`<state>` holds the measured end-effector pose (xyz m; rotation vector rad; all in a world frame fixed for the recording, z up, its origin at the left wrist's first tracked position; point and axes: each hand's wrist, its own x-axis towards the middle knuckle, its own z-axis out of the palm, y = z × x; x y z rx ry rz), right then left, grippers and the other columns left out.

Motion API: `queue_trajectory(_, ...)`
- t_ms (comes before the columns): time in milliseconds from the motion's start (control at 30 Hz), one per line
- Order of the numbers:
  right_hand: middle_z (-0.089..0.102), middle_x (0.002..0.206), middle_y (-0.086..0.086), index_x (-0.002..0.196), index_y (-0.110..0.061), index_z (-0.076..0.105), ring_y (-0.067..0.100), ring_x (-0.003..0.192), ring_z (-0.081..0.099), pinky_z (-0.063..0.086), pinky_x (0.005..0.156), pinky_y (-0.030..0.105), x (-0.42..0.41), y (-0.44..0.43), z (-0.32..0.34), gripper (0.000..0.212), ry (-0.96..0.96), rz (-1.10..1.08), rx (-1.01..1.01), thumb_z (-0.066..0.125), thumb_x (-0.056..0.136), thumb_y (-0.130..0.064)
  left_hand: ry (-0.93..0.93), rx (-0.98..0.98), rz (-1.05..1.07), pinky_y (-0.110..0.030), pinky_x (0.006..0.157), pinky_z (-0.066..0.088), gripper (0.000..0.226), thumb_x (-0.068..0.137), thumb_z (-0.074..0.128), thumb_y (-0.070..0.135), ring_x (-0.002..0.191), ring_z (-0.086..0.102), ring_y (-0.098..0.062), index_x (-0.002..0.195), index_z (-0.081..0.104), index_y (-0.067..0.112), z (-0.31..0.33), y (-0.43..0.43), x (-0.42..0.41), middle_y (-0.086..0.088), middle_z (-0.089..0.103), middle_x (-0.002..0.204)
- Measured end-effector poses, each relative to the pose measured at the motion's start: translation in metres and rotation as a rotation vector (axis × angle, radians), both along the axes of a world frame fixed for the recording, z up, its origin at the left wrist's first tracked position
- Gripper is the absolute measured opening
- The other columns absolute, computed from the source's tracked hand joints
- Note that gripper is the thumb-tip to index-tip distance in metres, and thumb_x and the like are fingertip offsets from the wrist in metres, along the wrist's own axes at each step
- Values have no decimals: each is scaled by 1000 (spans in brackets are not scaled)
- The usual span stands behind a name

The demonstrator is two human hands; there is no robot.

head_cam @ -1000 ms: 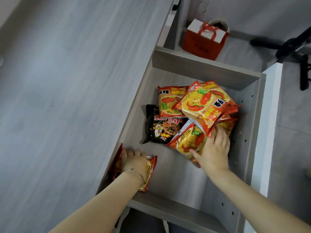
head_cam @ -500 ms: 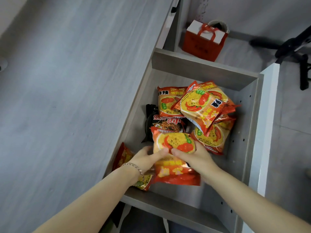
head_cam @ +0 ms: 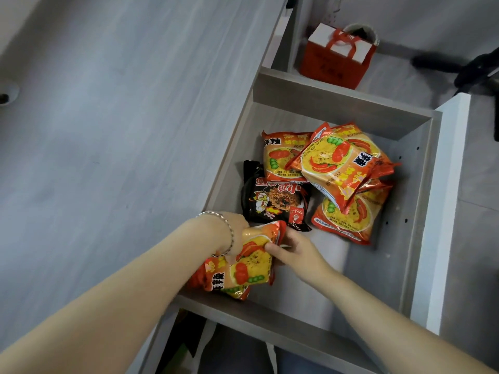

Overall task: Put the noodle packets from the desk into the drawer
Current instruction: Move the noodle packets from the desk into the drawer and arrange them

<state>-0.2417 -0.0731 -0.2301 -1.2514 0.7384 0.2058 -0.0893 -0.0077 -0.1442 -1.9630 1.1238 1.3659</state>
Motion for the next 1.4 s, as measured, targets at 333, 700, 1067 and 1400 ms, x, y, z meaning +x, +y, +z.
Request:
queue_trajectory(333, 64, 94, 1, 113, -2, 56, 5, 69, 62, 54, 54, 12, 11, 36, -19, 29, 296, 124, 70, 44, 96, -21, -292, -153, 84, -47, 119, 5, 83, 78, 61, 19, 140, 16, -36, 144, 11, 25, -73, 49, -25, -15, 23, 151)
queue_trajectory(700, 65, 113, 23, 116, 4, 56, 34, 105, 63, 55, 83, 34, 16, 25, -16, 44, 312, 170, -67, 70, 75, 3, -231, -213, 21, -43, 112, 19, 60, 79, 43, 65, 123, 44, -27, 120, 52, 23, -77, 52, -28, -4, 58, 126)
queue_trajectory(1067, 40, 116, 7, 124, -13, 42, 2, 100, 50, 41, 86, 7, 25, -66, 59, 50, -114, -471, -1117, 61, 78, -15, -191, -118, -13, -45, 110, 28, 59, 83, 46, 55, 122, 45, -28, 131, 43, 21, -73, 41, -30, -7, 53, 132)
queue_trajectory(1400, 54, 132, 11, 131, -10, 34, 31, 118, 55, 45, 98, 38, 30, -129, 26, 94, 445, -841, -296, 85, 56, -34, -268, -594, 350, -37, 85, 50, 36, 92, 42, 34, 105, 55, -22, 122, 49, 17, -37, 18, -31, -3, 54, 126)
